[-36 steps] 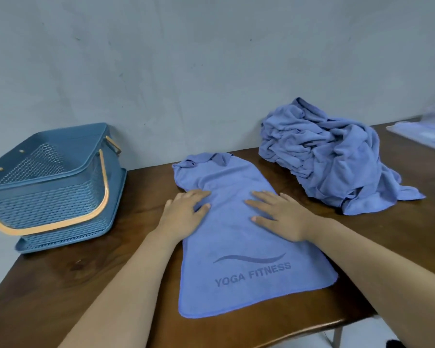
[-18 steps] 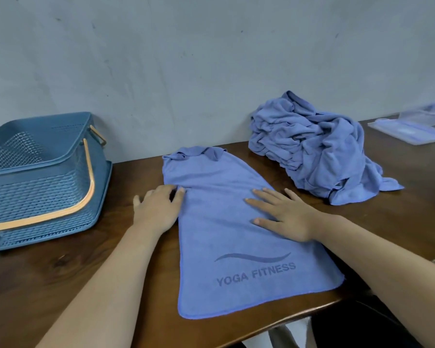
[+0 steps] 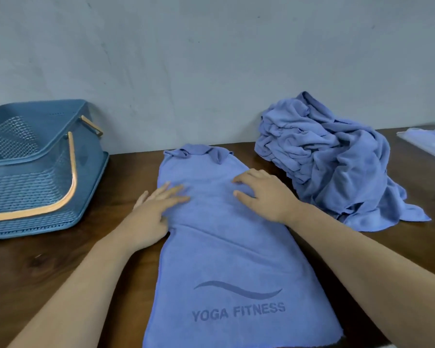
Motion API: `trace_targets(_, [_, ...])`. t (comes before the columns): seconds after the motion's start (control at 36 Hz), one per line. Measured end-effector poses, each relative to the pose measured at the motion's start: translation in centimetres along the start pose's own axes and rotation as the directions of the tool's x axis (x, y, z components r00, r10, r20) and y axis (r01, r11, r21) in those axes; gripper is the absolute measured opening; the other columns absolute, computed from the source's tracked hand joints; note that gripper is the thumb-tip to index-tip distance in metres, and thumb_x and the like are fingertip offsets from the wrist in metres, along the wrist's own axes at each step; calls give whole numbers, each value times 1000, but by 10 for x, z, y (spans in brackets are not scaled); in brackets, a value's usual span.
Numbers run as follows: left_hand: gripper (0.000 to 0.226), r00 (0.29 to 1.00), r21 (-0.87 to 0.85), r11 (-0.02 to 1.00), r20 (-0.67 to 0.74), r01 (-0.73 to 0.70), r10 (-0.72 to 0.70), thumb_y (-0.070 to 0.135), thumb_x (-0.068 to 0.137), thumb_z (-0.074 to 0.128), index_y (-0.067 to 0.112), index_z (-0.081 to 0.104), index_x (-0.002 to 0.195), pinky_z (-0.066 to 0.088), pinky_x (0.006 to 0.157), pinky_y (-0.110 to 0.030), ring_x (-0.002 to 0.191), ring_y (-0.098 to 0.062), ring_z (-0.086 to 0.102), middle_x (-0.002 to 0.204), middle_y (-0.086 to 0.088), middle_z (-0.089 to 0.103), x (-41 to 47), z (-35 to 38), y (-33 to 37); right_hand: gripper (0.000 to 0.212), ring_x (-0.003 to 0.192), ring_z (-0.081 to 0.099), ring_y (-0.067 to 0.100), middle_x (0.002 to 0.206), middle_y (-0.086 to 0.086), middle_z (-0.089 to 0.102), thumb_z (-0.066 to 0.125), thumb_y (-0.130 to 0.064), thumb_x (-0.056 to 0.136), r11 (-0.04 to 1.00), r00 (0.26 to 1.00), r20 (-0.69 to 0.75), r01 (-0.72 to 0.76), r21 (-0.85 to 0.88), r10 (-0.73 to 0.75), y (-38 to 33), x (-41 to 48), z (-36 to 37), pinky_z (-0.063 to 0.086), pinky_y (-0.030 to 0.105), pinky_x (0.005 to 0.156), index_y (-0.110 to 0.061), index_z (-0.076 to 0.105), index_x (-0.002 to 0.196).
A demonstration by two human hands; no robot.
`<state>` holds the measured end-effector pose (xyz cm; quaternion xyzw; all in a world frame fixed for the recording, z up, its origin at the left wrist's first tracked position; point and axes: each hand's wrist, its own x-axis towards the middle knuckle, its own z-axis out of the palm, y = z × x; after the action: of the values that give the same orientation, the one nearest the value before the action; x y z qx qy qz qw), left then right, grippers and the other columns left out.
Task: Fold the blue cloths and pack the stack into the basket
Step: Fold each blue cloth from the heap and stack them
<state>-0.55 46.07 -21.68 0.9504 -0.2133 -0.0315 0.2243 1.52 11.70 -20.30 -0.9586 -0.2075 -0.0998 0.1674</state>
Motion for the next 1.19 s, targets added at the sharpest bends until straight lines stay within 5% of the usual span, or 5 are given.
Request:
trace_targets(0.33, [57, 964, -67, 980, -202, -188, 171, -4, 63, 46, 29, 77, 98, 42, 106, -23, 117, 4, 63, 119, 20, 74, 2, -8, 0, 63, 161, 8, 13, 174, -14, 13, 23, -72, 105, 997, 966, 259, 9, -76, 11, 23, 46, 36, 3, 52, 129, -48, 22, 163])
trace_targets(0.53, [42, 958, -167, 972, -260, -167, 120, -6, 75, 41, 28, 64, 84, 49, 83, -29, 90, -13, 66, 90, 14, 71, -12, -11, 13, 30, 67, 59, 8, 70, -14, 63, 56, -56, 98, 988, 973, -224, 91, 129, -60, 23, 48, 27, 51, 40, 78, -31, 62, 84])
trace_targets(0.64, [40, 939, -308, 934, -336, -182, 72, -6, 77, 39, 21, 64, 91, 46, 64, -23, 64, -10, 62, 78, 13, 69, -16, -8, 22, 10, 77, 68, 13, 82, -8, 74, 68, -32, 98, 842, 951, -251, -16, 540, 178, 24, 52, 27, 58, 45, 76, -29, 70, 90])
trace_targets(0.81, [48, 980, -61, 997, -194, -48, 36, 25, 99, 47, 42, 54, 144, 33, 120, -31, 146, 1, 40, 154, 30, 46, -3, 13, -3, 53, 134, 48, 13, 147, -18, 53, 71, -42, 93, 946, 995, -50, -66, 319, 86, 42, 59, 34, 43, 41, 113, -39, 58, 144])
trace_targets(1.19, [57, 996, 66, 996, -76, 57, -52, 60, 102, 19, 51, 38, 155, 8, 131, -34, 154, 14, 3, 163, 38, 22, -5, 17, 8, 69, 139, 38, -3, 147, -32, 49, 58, -93, 76, 982, 989, 27, -148, 113, 146, 21, 60, 35, 30, 34, 117, -53, 62, 132])
